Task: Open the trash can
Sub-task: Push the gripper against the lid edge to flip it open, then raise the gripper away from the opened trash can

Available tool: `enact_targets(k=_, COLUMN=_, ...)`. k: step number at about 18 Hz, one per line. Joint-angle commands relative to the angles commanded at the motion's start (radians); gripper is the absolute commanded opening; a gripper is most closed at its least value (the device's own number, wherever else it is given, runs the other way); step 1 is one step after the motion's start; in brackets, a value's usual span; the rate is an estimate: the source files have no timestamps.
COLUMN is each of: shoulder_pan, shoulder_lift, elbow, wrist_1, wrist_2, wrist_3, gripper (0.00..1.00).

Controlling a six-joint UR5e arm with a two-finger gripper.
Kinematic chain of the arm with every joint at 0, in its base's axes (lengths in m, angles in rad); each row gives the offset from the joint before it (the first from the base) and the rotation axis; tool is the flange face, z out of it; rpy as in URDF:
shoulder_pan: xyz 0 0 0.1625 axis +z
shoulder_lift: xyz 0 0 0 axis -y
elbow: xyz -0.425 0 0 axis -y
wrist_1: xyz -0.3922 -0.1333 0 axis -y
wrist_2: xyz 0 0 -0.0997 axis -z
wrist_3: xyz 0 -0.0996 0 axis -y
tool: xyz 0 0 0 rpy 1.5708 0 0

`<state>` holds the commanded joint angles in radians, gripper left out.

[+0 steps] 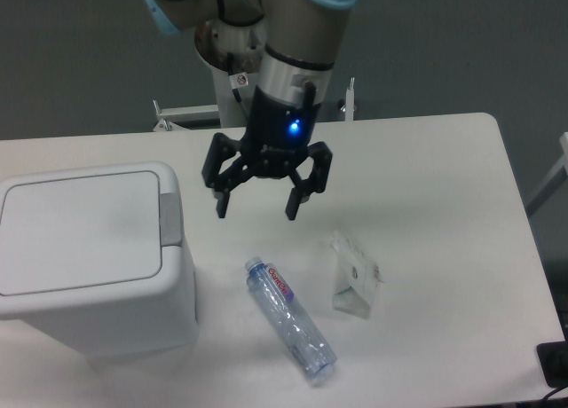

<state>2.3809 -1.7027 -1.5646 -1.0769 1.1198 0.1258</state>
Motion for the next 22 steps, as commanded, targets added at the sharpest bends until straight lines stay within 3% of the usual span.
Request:
enact_targets(k=10, shoulder_pan=-0.043, shoulder_lift=0.005, elbow=-0.067, wrist_1=0.075, wrist_2=0.002, wrist_3=0.002, gripper=1.00)
enact_targets(k=19, shoulder_pan=-0.043, shoulder_lift=0.008, elbow=-0.066, wrist_1=0.080, wrist_2=0.000, wrist_3=0.002, gripper=1.00)
enact_targets(k=22, shoulder_pan=-0.042, shoulder_lift=0.011, elbow=-0.005, wrist_1=0.083, wrist_2=-0.005, wrist_3=0.000, gripper=1.00)
